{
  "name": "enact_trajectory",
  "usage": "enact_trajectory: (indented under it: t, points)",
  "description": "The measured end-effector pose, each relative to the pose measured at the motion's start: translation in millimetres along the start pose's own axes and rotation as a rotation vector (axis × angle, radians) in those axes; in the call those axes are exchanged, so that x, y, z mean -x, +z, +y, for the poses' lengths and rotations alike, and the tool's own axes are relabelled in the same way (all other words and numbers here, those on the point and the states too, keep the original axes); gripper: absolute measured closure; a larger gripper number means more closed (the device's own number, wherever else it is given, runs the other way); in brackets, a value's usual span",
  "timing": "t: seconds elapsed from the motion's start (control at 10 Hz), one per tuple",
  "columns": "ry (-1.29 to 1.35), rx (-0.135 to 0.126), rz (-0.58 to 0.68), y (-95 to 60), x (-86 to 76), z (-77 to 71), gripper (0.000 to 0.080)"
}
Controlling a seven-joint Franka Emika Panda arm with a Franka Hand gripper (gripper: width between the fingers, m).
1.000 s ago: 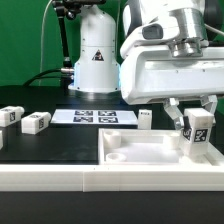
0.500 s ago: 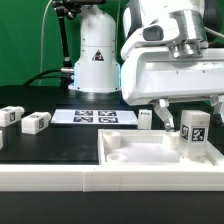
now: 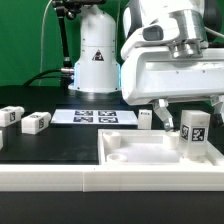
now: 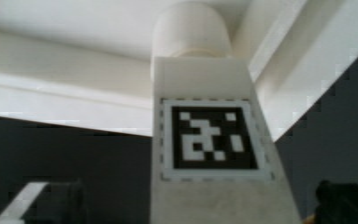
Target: Assemble one leg
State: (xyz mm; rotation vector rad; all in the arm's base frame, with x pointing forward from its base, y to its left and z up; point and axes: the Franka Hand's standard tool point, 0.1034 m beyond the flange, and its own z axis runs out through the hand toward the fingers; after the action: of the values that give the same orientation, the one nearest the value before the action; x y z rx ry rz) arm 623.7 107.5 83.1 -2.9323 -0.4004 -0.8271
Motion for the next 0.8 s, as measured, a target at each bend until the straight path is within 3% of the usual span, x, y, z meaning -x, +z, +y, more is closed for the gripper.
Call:
enact_trajectory:
  t: [0.3, 0.4, 0.6, 0.8]
  points:
    - [-0.007, -0.005, -0.031, -13.9, -11.4, 0.4, 0.0151]
    - [-0.005, -0.006, -0.037, -12.2, -9.2, 0.3, 0.0151]
    - [0.007, -0.035, -0.189, -5.2, -4.1, -6.0, 0.0151]
    - [0.017, -0.046, -0.26, -1.0, -1.7, -9.3, 0.0151]
